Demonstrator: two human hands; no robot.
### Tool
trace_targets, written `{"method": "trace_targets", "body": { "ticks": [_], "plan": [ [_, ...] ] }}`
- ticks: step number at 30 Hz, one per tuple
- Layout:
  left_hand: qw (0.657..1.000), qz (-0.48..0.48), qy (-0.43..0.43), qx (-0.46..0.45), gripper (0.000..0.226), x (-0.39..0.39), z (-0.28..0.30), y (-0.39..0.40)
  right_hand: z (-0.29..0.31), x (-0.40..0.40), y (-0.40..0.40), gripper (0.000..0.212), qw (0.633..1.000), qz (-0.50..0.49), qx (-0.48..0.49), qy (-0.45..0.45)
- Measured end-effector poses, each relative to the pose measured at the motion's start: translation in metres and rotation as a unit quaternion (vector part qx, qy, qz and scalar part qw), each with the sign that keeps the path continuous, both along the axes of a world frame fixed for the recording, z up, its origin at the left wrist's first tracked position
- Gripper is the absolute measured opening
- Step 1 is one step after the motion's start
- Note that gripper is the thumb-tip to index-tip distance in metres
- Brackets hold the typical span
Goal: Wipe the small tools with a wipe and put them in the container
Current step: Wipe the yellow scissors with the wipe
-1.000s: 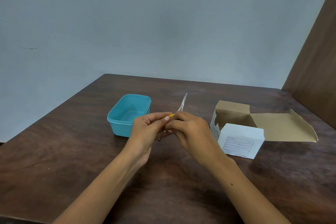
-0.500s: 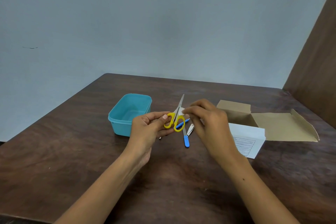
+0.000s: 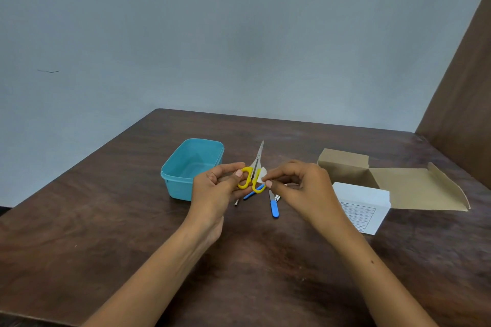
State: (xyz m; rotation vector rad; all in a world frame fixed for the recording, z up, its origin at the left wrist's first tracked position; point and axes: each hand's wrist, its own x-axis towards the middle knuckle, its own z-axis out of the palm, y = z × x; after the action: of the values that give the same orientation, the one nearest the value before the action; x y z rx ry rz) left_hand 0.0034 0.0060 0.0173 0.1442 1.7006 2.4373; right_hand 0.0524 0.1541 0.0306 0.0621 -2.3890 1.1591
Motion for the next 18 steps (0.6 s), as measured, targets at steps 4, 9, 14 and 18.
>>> {"method": "trace_targets", "body": {
  "ticks": [4, 9, 14, 18],
  "plan": [
    [1.000, 0.004, 0.008, 0.006, 0.014, 0.0008, 0.0003, 0.0001, 0.0015, 0.0020, -0.0023, 0.011, 0.999, 0.004, -0.029, -0.043],
    [1.000, -0.005, 0.000, -0.009, 0.014, -0.0003, -0.0011, 0.0010, 0.0046, 0.0026, -0.0018, 0.012, 0.999, 0.012, -0.007, -0.045],
    [0.996, -0.031, 0.032, -0.076, 0.023, -0.0001, -0.0050, 0.0048, 0.0065, 0.0053, -0.0045, 0.013, 1.000, 0.011, 0.007, 0.015],
    [0.993, -0.096, 0.036, -0.056, 0.038, 0.0035, -0.0031, 0.0055, 0.0091, 0.0081, -0.0046, 0.015, 0.998, 0.039, 0.021, 0.046]
  ]
}}
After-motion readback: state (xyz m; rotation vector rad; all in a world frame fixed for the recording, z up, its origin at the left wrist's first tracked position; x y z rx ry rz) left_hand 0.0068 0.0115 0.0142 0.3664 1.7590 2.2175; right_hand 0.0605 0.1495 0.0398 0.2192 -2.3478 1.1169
